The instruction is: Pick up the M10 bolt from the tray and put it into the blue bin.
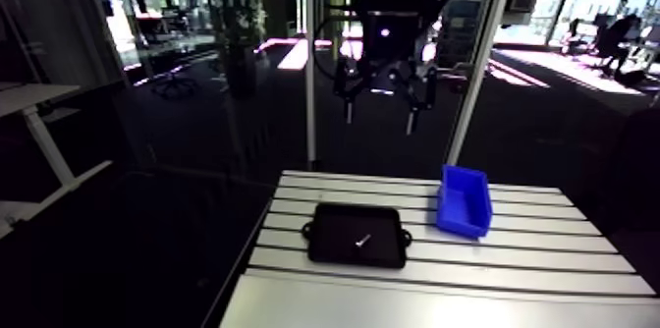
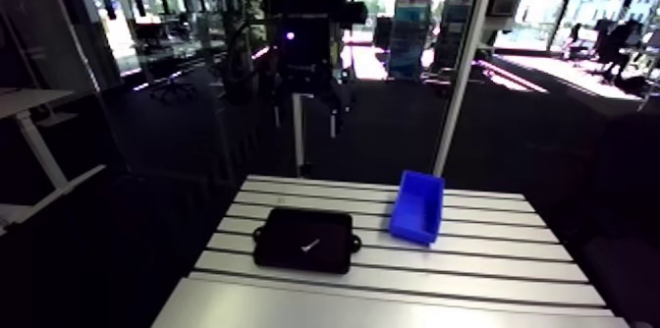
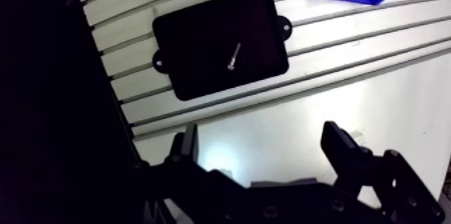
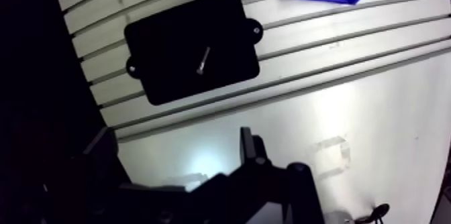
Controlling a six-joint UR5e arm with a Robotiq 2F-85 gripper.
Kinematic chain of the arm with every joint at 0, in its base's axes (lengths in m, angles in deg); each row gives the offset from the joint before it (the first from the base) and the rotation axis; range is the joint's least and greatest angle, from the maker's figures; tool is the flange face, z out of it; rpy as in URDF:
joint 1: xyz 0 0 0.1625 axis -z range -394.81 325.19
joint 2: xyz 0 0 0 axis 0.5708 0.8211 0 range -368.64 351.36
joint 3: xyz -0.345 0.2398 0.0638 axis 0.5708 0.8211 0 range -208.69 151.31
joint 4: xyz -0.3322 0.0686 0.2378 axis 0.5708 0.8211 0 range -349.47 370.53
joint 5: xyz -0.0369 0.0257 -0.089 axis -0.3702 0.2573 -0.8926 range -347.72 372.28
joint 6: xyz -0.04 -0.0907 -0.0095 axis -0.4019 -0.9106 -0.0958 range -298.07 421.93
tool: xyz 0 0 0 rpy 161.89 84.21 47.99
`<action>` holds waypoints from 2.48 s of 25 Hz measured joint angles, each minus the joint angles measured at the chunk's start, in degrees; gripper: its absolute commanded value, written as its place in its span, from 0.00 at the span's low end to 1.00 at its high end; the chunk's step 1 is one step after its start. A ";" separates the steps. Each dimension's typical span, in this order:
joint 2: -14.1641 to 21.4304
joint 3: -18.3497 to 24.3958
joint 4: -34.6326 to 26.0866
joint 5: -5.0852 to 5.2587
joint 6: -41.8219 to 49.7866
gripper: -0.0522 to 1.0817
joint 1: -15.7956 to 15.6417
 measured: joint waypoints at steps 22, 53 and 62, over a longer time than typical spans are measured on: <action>-3.76 -10.45 12.00 -0.33 10.28 0.05 0.07; -11.51 -16.21 24.30 -0.24 11.40 0.19 0.79; -13.44 -16.27 25.86 -0.29 11.43 0.29 0.78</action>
